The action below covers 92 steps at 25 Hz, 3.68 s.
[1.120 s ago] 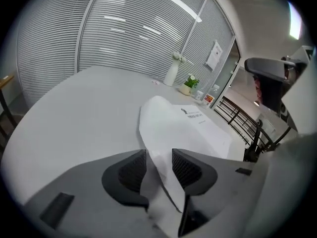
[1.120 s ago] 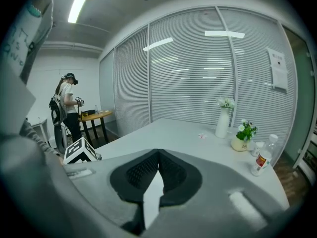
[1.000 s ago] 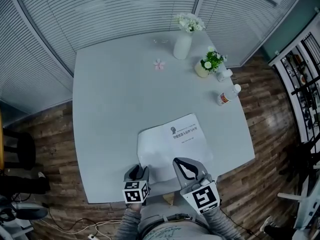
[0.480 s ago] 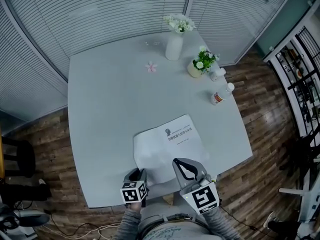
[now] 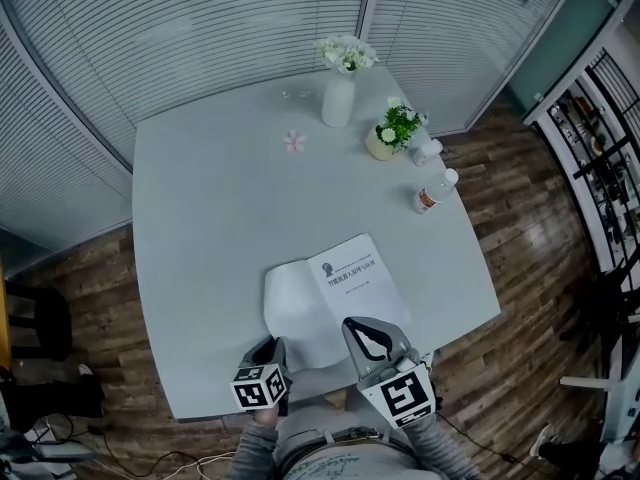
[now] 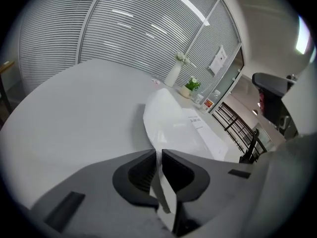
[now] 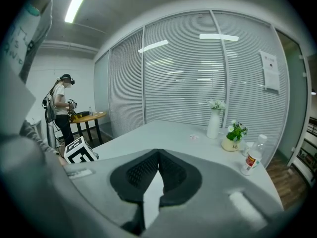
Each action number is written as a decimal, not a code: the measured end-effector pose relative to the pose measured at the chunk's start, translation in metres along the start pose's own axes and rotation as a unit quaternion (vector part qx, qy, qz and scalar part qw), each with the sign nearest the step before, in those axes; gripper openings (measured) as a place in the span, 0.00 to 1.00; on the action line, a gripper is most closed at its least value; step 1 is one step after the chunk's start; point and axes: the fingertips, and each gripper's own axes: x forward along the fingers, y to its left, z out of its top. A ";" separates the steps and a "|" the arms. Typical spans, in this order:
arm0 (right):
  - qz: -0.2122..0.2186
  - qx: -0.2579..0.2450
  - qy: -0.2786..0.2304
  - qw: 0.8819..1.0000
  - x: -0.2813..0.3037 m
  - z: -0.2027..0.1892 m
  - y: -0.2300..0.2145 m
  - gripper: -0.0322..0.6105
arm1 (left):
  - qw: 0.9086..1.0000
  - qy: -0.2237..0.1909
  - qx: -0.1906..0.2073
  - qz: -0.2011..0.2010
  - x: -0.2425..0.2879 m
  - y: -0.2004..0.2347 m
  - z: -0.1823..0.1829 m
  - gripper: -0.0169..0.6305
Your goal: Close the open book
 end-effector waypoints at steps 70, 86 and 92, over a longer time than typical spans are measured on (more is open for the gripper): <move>0.075 -0.037 -0.036 0.996 -0.087 -0.023 -0.163 0.05 | 0.996 -0.040 0.069 -0.031 0.114 -0.260 0.042 0.04; 0.081 -0.036 -0.026 0.996 -0.088 -0.033 -0.177 0.05 | 0.990 -0.087 0.030 -0.103 0.132 -0.301 0.049 0.13; 0.083 -0.036 -0.021 0.996 -0.087 -0.034 -0.174 0.05 | 0.990 -0.089 0.047 -0.095 0.117 -0.292 0.048 0.12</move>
